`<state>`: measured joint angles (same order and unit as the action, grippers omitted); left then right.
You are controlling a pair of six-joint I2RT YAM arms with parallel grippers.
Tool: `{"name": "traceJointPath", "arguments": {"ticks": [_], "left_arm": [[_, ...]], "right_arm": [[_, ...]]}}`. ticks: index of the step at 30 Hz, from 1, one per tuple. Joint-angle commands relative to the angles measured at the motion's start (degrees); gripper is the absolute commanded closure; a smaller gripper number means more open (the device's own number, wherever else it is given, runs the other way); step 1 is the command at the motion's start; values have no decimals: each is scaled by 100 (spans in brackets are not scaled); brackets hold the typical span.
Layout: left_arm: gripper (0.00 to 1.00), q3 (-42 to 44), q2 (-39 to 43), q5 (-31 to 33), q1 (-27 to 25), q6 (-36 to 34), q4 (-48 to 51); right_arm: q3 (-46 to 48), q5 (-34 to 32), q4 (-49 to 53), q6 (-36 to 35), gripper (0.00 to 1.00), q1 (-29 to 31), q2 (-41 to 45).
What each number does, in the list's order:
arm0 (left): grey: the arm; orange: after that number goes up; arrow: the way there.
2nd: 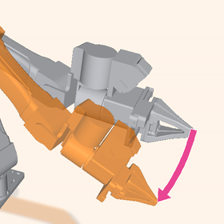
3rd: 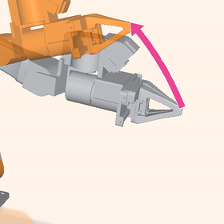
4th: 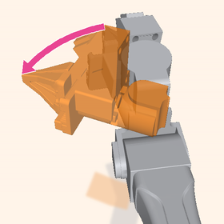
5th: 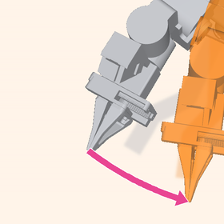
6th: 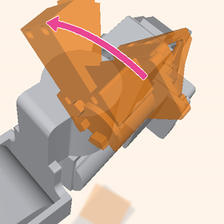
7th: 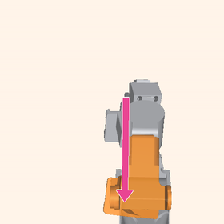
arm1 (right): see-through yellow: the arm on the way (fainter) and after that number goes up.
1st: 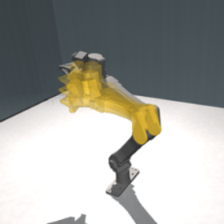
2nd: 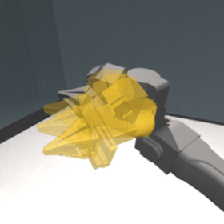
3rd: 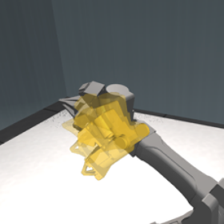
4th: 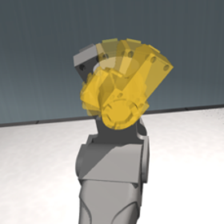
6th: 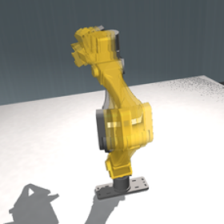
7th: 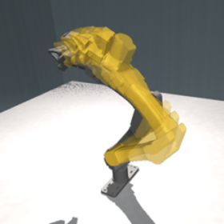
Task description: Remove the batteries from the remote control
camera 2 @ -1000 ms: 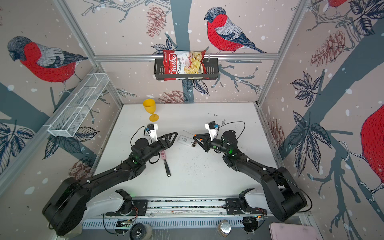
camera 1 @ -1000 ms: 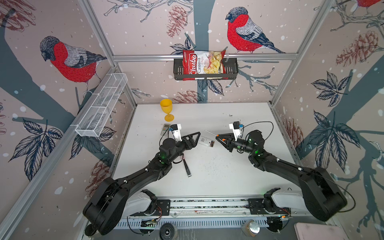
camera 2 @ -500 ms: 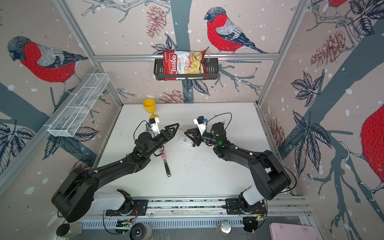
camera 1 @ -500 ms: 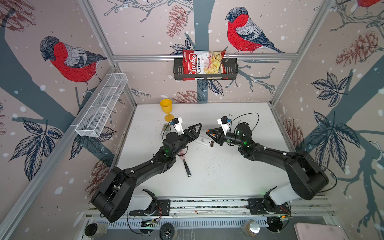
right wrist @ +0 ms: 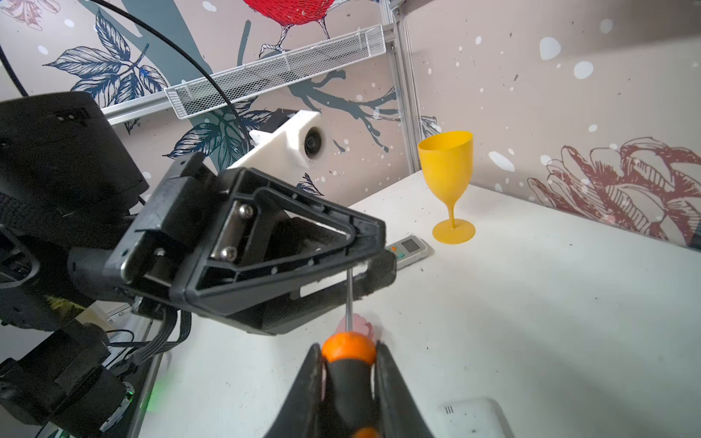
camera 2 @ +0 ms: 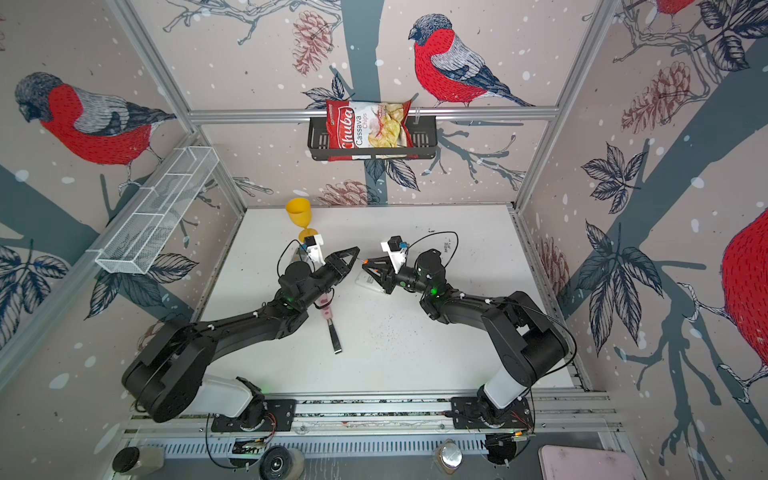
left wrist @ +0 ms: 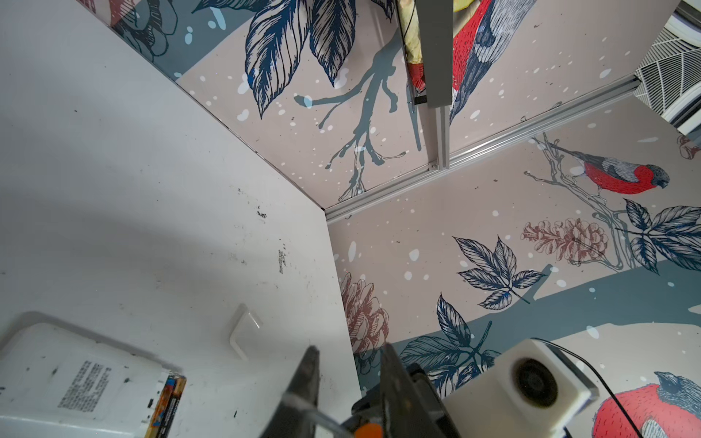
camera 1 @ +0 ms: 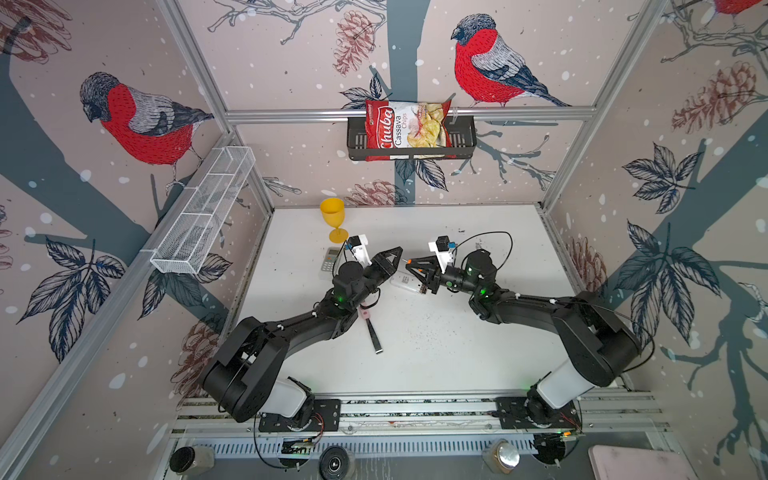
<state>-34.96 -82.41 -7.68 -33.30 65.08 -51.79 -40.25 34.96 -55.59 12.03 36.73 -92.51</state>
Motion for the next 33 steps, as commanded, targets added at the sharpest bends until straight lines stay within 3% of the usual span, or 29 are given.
{"name": "traceJointPath", "arguments": {"ticks": [1,5,9,11,17,24,29,33], "left_arm": [[78,-63,-88,-18,-1,142,-377],[83,16,-178,-89,-19,210,-557],[98,92,-205,-80,-25,236,-630],[100,103,-197,-56,-26,249,-640],[100,116,-212,1,-35,259,-748],[100,-61,-235,99,-27,120,-954],[100,-360,-399,15,-20,17,-1329],[100,-610,-608,-219,-26,-183,-1685]], "right_arm": [[55,-153,-462,-182,100,65,-28],[117,-183,-599,-145,100,97,-57],[204,-250,-739,-113,100,113,-40],[228,-295,-754,-89,97,121,-23],[339,-51,-1163,440,47,2,48],[401,990,-2664,2497,10,-472,-123],[427,1171,-4277,4463,4,-852,-590],[40,1419,-5096,5679,10,-918,-1038]]}}
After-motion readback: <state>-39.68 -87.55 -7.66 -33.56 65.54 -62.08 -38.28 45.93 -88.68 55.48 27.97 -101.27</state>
